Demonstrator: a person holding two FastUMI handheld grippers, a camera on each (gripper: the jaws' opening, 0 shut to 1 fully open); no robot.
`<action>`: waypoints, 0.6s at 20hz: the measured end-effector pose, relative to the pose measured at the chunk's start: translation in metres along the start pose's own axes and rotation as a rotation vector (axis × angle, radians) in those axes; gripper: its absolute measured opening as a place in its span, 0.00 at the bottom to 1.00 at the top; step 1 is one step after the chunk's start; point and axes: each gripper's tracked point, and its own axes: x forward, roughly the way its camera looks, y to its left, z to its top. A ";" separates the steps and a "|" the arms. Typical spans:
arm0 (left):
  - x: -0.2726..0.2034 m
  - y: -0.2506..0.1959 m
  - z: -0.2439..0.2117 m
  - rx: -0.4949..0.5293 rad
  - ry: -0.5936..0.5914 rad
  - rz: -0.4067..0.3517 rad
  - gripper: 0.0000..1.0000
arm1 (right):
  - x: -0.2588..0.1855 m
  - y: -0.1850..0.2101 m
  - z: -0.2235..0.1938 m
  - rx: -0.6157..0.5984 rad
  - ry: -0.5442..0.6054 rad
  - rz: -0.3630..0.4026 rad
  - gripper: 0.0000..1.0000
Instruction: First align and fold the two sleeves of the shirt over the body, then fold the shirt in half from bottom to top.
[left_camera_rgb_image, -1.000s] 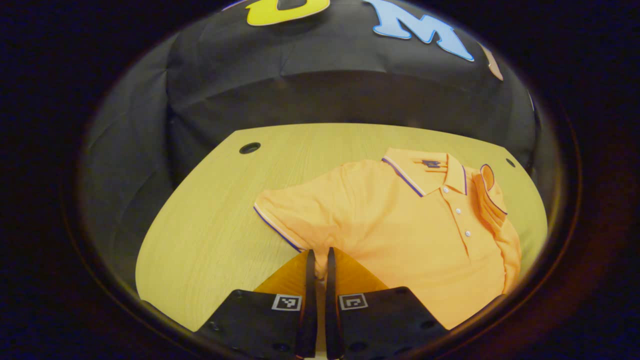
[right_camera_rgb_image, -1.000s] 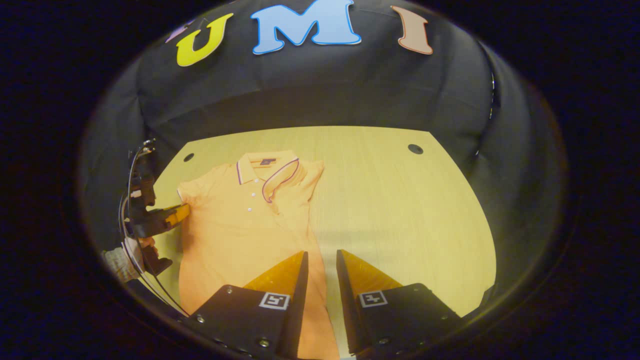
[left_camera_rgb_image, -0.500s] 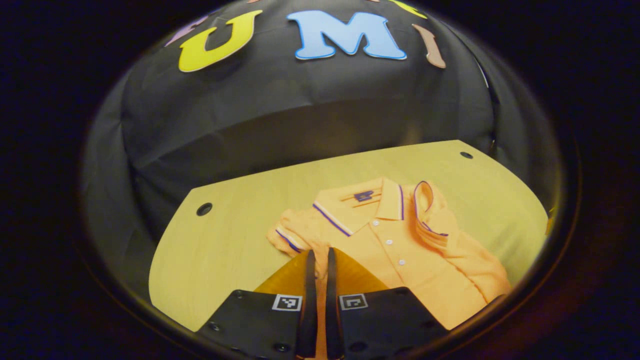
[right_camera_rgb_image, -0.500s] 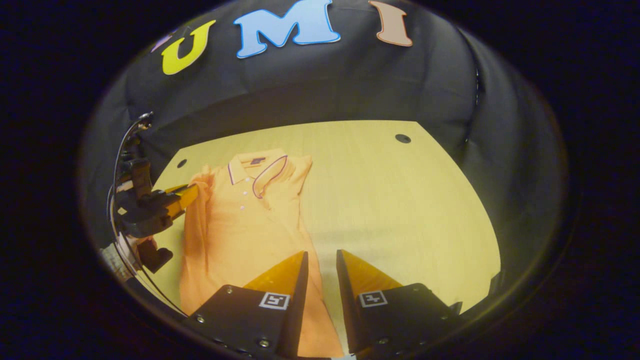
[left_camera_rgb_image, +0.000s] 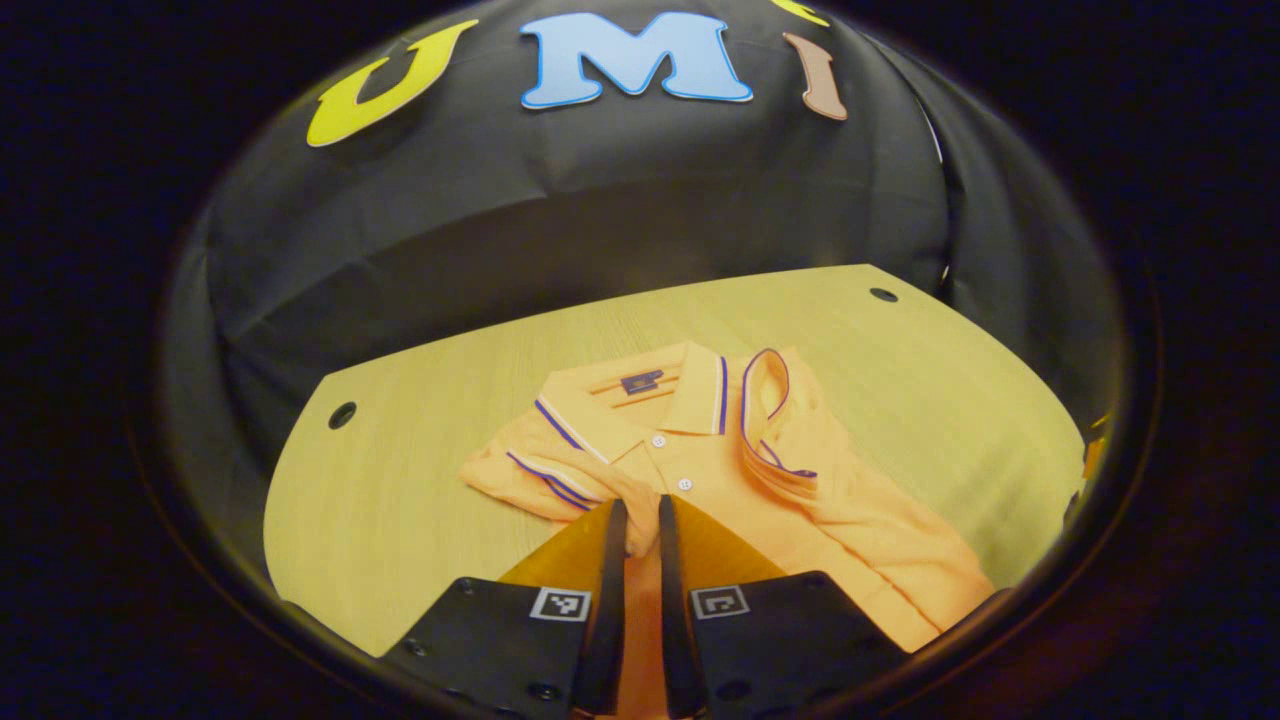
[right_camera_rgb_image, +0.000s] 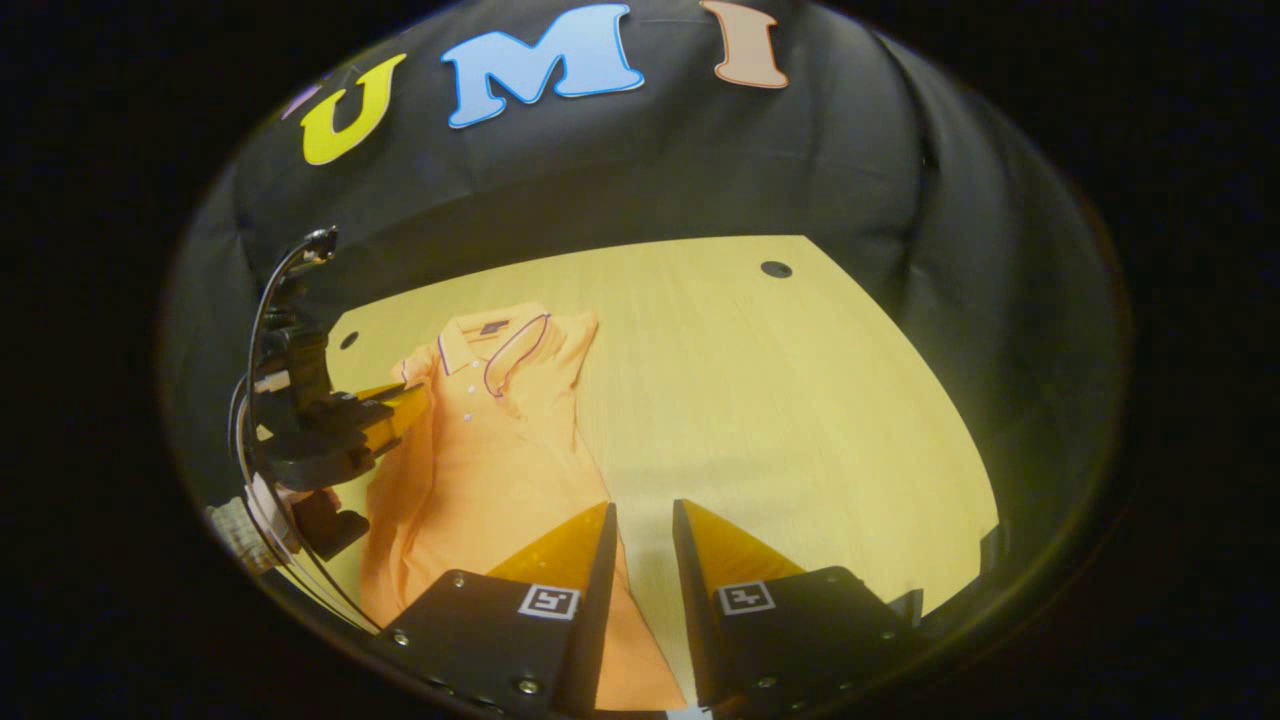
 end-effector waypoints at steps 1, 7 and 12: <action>-0.002 0.003 0.000 -0.008 0.003 0.006 0.33 | 0.000 -0.001 -0.001 0.001 0.000 -0.001 0.36; -0.016 0.015 -0.008 -0.066 0.011 0.020 0.51 | 0.003 0.008 -0.004 -0.005 0.002 0.021 0.36; -0.039 0.032 -0.019 -0.122 0.008 0.056 0.65 | 0.009 0.020 -0.011 -0.026 0.009 0.057 0.36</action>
